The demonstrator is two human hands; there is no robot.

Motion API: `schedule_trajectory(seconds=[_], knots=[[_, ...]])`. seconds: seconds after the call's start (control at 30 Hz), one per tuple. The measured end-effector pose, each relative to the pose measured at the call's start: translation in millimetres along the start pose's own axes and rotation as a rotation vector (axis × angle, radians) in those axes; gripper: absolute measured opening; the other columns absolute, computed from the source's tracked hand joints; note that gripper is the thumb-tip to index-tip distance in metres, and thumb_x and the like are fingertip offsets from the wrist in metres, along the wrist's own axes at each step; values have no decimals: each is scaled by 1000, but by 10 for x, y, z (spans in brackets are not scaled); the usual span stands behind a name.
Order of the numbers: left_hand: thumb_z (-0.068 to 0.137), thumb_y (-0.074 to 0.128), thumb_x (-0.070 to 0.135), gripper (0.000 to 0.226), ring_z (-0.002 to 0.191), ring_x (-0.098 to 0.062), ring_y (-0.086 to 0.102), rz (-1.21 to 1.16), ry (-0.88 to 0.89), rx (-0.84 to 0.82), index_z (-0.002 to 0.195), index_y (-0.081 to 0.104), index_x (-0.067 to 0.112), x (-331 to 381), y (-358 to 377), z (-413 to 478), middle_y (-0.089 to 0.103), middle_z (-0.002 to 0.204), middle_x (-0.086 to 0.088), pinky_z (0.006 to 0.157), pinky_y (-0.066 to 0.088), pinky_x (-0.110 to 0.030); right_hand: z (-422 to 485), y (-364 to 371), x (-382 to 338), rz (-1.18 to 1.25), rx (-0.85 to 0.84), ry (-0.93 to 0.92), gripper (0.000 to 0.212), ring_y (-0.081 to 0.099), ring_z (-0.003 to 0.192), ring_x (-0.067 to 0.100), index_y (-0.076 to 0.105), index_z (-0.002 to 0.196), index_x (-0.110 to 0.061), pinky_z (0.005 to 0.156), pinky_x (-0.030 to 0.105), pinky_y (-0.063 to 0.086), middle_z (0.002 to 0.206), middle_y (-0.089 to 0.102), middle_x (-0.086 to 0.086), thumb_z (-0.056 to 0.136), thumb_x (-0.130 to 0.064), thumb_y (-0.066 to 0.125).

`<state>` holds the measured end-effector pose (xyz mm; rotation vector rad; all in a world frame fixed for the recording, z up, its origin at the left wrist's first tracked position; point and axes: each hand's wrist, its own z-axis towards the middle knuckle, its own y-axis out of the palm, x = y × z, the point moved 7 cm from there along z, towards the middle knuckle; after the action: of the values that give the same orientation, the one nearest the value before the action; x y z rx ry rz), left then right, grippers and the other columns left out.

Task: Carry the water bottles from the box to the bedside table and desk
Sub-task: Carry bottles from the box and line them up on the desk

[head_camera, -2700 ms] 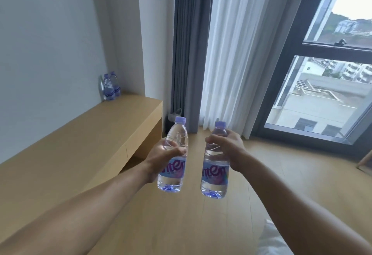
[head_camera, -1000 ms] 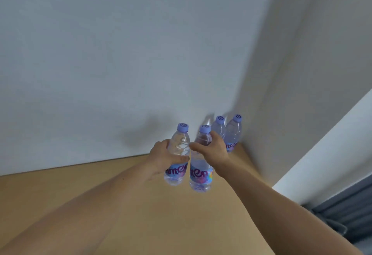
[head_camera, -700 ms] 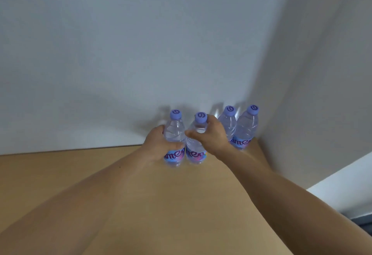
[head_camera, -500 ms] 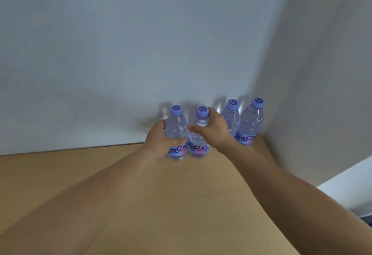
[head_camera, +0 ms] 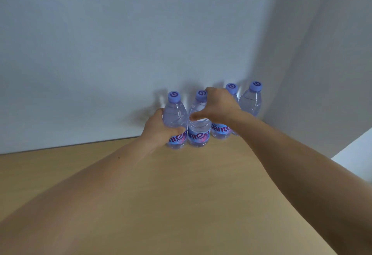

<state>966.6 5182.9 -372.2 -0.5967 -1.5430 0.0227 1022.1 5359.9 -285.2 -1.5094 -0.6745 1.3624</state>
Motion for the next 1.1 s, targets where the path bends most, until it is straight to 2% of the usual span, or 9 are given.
schedule_trajectory(seconds=[0.1,0.2,0.3,0.4,0.5,0.7,0.9,1.0,1.1], knots=[[66,90,21,59,98,-22,71,5,5,14,117,60,18,5,41,41,72,109,0,76,56,-34,3,-8,6,69,13,-4,58,55,86,21,52,107,-12,67,28,39,94,58,2,66,-36,86],[70,89,16,53,100,-22,70,-7,10,47,113,58,18,31,80,56,71,111,-2,82,58,-39,0,-28,28,113,15,4,64,53,84,21,51,119,-9,65,28,39,97,57,4,69,-31,85],[69,90,16,55,99,-24,70,-14,-2,66,112,55,17,22,115,69,69,108,-2,83,60,-44,26,-26,58,114,-5,0,62,52,84,21,49,117,-8,58,28,38,98,56,6,69,-29,85],[56,88,28,70,95,-23,71,-22,-18,99,115,53,13,14,117,67,69,105,-3,83,60,-51,51,-22,56,89,-13,-14,59,50,84,21,48,111,-7,55,26,36,97,53,5,70,-27,85],[64,90,22,65,96,-23,70,5,-22,110,115,51,13,3,117,73,67,106,-2,85,60,-52,72,-30,32,28,-8,-33,55,45,85,20,43,100,-9,54,24,32,102,45,5,69,-26,85],[69,88,16,60,99,-24,67,55,-34,102,114,48,15,12,116,87,64,109,-2,86,59,-48,69,10,24,-1,5,-57,68,51,101,24,44,124,-5,76,30,39,121,49,10,72,-27,83],[71,87,19,60,94,-20,64,109,-81,92,116,47,13,82,121,36,62,107,-1,68,50,-29,-19,22,14,17,-3,-30,72,55,112,30,38,132,-5,87,38,47,131,45,12,76,-24,79],[51,86,38,78,85,-16,63,165,-142,51,116,53,8,162,122,-30,65,108,-6,66,50,-28,-64,-43,-26,33,-71,-28,89,52,120,31,28,143,-6,94,37,45,139,40,13,75,-26,82],[43,82,51,117,114,-24,59,205,-184,48,142,38,8,302,42,-188,52,135,-9,91,51,-36,-133,-200,-115,56,-68,-39,81,52,119,30,30,143,-6,91,37,44,139,39,12,81,-31,76]])
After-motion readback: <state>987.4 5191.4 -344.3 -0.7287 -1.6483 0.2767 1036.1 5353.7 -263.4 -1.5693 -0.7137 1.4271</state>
